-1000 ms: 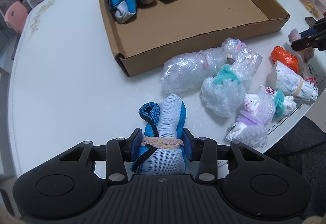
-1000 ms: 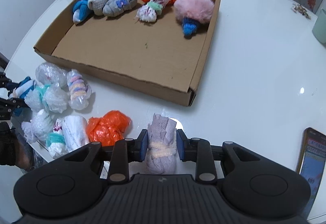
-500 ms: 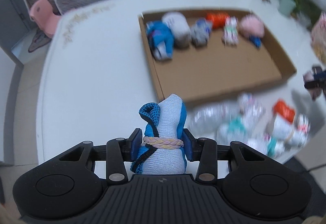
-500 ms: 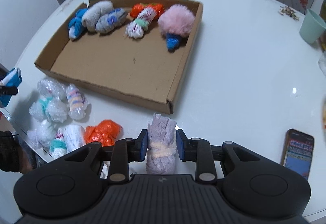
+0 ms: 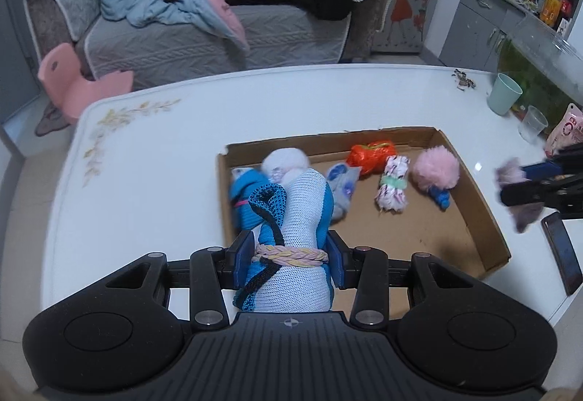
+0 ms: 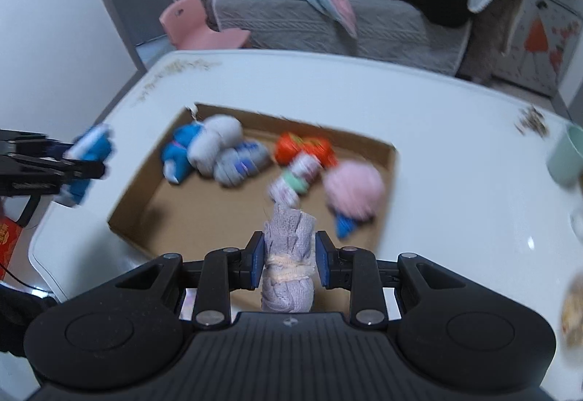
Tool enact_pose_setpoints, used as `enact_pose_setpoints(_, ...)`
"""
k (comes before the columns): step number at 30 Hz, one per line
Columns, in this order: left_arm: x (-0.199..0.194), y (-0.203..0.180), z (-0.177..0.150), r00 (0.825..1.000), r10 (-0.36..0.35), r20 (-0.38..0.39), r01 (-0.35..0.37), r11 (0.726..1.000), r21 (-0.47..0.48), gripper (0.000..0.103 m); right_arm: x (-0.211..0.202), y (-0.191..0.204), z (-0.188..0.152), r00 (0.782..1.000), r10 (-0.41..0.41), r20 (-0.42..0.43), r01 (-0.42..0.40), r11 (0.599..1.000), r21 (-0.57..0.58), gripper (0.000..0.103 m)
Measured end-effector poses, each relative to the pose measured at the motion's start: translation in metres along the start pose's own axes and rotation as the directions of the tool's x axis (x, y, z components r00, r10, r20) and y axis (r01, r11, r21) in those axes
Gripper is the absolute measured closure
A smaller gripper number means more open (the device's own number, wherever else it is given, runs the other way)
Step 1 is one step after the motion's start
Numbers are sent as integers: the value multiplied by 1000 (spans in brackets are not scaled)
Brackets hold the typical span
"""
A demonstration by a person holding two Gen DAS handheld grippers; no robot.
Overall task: Organize objects
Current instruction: 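Carry both bundles into the tray, set them down and open both grippers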
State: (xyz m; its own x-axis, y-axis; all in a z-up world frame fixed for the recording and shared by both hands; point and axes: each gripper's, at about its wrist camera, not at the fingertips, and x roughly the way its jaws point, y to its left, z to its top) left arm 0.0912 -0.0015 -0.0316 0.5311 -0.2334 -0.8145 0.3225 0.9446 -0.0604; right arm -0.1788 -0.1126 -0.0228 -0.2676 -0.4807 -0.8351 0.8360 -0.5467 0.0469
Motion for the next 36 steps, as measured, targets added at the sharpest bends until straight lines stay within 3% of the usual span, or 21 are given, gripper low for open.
enact_pose_setpoints(8, 59, 4, -16, 998, -9, -61, 7, 999, -31, 54, 69, 31, 30, 995, 85, -58, -85, 996, -10, 77)
enact_pose_setpoints(20, 93, 8, -30, 999, 27, -42, -28, 999, -24, 54, 141, 54, 34, 979, 132, -158, -125, 991, 51, 77)
enact_pose_setpoints(30, 101, 7, -29, 998, 40, -49, -42, 998, -36, 54, 147, 58, 36, 979, 118, -165, -109, 992, 60, 77)
enact_pose_setpoints(36, 101, 4, -31, 998, 46, -48, -47, 999, -27, 45, 141, 57, 34, 978, 116, -174, -107, 992, 63, 75)
